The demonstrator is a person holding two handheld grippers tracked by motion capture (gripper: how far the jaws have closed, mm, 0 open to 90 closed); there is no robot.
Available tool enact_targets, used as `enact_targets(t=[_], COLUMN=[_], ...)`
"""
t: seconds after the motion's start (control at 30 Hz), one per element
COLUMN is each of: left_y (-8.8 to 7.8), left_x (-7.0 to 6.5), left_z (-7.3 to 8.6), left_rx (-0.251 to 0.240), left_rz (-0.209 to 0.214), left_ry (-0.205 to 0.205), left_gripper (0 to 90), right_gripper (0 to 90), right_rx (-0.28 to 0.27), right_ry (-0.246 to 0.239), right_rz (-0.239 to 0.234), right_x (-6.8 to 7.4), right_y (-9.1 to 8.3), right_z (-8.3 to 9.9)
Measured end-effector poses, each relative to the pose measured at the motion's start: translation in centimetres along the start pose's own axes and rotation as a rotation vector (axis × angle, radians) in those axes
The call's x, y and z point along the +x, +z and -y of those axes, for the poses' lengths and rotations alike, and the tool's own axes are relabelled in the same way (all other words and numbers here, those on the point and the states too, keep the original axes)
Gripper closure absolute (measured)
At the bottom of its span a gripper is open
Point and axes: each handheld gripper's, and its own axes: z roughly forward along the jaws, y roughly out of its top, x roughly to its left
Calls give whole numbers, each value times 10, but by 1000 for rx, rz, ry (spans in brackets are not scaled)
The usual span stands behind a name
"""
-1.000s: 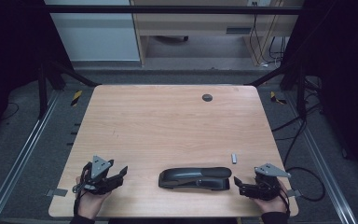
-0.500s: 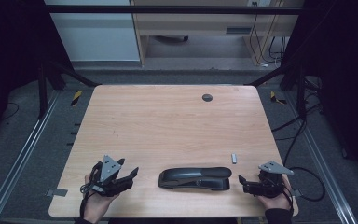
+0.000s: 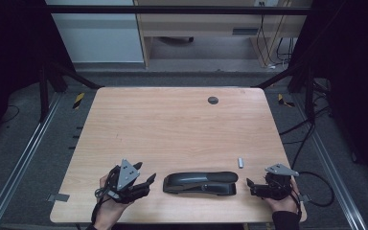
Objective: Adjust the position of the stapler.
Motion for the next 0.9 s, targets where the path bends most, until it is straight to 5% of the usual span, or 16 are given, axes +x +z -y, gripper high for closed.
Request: enact_targets(t=[0.63, 0.9], left_y=[9, 21], left_x=[-40, -68], left_z=[-47, -66], left_rx=[-15, 17], left_rz=[84, 117], left_ry=[128, 234], left_gripper=[444, 460], right_gripper=[10, 6], right_rx=[34, 37], right_ry=[12, 18], right_rz=[13, 2], right_x=[-6, -7], right_y=[5, 6], right_z=[2, 3])
